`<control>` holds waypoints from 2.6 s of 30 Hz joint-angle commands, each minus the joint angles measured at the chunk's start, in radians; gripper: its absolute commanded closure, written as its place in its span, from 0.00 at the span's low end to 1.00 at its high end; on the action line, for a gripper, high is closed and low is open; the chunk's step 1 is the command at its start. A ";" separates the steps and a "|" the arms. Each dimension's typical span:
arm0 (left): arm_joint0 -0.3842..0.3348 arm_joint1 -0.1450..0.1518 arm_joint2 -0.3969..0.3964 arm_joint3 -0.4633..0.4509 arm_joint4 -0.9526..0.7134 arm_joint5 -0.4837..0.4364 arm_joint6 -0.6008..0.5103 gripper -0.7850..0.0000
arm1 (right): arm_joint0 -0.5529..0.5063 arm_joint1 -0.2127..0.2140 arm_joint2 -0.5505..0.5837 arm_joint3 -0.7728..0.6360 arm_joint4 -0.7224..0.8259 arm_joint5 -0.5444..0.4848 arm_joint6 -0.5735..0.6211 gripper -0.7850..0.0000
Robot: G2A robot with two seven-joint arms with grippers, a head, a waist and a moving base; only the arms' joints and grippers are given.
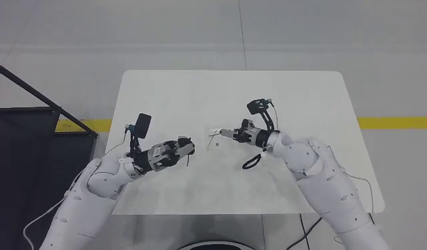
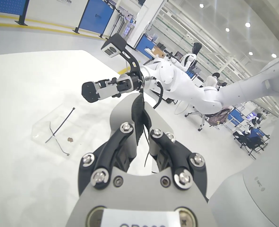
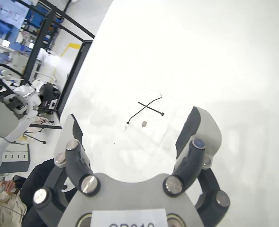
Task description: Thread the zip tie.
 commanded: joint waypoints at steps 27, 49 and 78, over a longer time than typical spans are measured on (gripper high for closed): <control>0.005 0.001 -0.009 0.022 -0.012 -0.010 0.023 1.00 | 0.153 -0.059 -0.120 0.118 -0.082 0.241 0.118 0.75; 0.005 0.001 -0.009 0.022 -0.012 -0.010 0.023 1.00 | 0.156 -0.079 -0.112 0.137 -0.087 0.222 0.092 1.00; 0.016 -0.015 -0.029 0.004 0.133 0.057 0.192 1.00 | -0.292 -0.003 0.216 -0.278 0.004 0.133 -0.024 1.00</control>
